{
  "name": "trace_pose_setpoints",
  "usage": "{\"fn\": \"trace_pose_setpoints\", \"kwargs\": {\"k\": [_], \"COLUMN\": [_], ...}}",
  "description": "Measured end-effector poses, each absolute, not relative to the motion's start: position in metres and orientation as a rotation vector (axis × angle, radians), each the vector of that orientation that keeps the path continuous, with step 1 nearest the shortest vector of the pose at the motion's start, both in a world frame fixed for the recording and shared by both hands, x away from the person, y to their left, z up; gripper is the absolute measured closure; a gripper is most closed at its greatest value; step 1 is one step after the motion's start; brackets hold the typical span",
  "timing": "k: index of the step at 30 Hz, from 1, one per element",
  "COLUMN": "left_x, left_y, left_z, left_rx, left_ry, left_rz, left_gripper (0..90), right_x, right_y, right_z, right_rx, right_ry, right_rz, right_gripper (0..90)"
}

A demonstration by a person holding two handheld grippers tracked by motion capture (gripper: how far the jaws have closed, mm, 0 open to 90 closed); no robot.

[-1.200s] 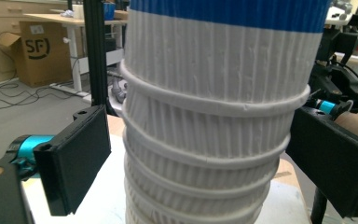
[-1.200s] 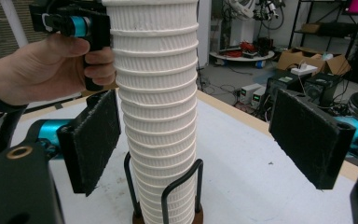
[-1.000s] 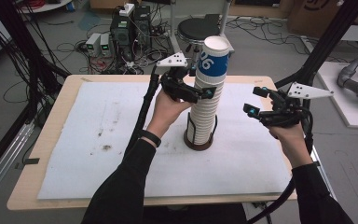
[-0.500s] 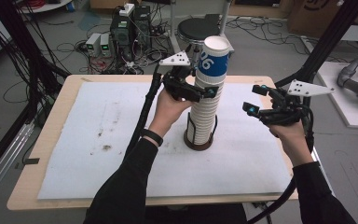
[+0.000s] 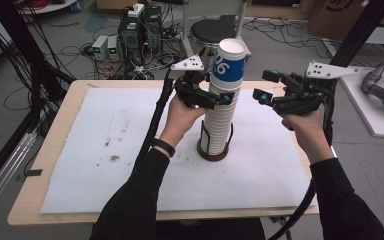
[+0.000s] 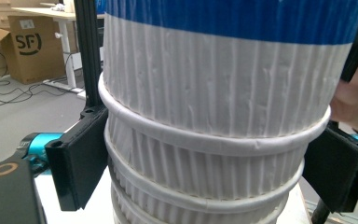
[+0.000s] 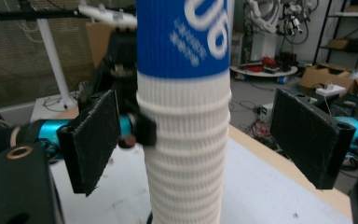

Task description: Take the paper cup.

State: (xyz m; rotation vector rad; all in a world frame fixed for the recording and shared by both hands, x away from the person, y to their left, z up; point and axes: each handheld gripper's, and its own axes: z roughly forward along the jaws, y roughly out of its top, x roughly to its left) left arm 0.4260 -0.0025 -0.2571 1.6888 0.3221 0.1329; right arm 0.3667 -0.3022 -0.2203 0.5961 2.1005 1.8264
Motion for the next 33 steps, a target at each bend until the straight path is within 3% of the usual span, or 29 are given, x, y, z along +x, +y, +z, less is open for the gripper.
{"fn": "trace_pose_setpoints", "kwargs": {"k": [21,23,33], "left_x": [0.425,0.425,0.425], "left_y": [-0.003,-0.003,-0.002], "left_z": [-0.257,-0.256,-0.256], "left_rx": [1.691,1.692,1.693], "left_ry": [0.324,0.321,0.327], "left_rz": [0.14,0.141,0.148], "left_gripper": [11.3,11.3,11.4], "right_x": [0.395,0.398,0.405], "right_y": [-0.243,-0.238,-0.231], "right_z": [-0.153,-0.152,-0.151], "right_rx": [0.638,0.657,0.693], "right_ry": [2.112,2.136,2.179], "right_rz": [1.845,1.819,1.831], "right_gripper": [17.0,25.0,30.6]}}
